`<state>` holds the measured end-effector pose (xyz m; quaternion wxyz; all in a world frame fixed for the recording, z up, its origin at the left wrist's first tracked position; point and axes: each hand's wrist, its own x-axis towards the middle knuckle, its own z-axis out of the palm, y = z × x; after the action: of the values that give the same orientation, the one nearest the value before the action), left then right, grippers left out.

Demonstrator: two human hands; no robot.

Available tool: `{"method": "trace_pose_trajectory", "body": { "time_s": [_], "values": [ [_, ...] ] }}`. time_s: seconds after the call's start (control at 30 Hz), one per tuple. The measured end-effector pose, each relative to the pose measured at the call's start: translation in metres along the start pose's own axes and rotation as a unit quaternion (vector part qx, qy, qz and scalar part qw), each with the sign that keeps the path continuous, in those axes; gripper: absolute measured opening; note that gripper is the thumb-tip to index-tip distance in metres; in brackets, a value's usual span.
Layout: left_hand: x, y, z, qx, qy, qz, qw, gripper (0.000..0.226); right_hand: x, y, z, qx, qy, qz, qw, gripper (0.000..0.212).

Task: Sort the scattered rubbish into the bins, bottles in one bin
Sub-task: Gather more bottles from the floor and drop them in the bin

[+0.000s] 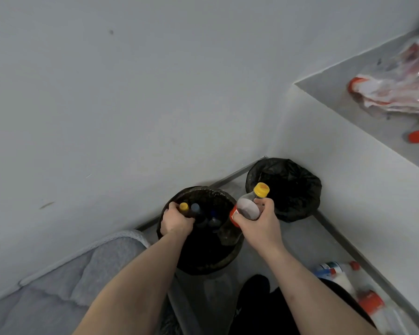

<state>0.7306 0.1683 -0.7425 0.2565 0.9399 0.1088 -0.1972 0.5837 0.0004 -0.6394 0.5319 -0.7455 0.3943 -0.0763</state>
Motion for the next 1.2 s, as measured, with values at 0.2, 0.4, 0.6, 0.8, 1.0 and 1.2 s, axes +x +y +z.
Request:
{"method": "trace_pose_trajectory", "body": {
  "time_s": [0.2, 0.4, 0.6, 0.8, 1.0, 1.2],
  "values": [
    [0.006, -0.004, 0.012, 0.003, -0.043, -0.006, 0.999, 0.036, -0.001, 0.003, -0.006, 0.016, 0.000, 0.007, 1.000, 0.052],
    [0.003, -0.002, 0.011, 0.048, -0.097, 0.015, 0.994, 0.049, -0.002, 0.003, -0.009, 0.010, -0.006, 0.003, 1.000, 0.052],
    [-0.011, 0.013, -0.016, 0.090, -0.114, 0.148, 0.978, 0.053, -0.007, 0.004, -0.010, 0.008, -0.012, 0.000, 1.000, 0.046],
    [-0.032, -0.017, -0.106, 0.163, -0.019, 0.354, 0.921, 0.026, -0.013, 0.005, -0.013, -0.018, -0.023, -0.008, 1.000, 0.047],
    [-0.053, -0.054, -0.131, 0.142, 0.066, 0.273, 0.949, 0.025, -0.001, 0.003, 0.007, -0.113, -0.036, -0.017, 0.993, 0.055],
    [-0.054, -0.054, -0.125, 0.126, 0.080, 0.288, 0.946, 0.031, 0.008, 0.007, 0.043, -0.200, -0.085, -0.035, 0.975, 0.044]
  ]
}}
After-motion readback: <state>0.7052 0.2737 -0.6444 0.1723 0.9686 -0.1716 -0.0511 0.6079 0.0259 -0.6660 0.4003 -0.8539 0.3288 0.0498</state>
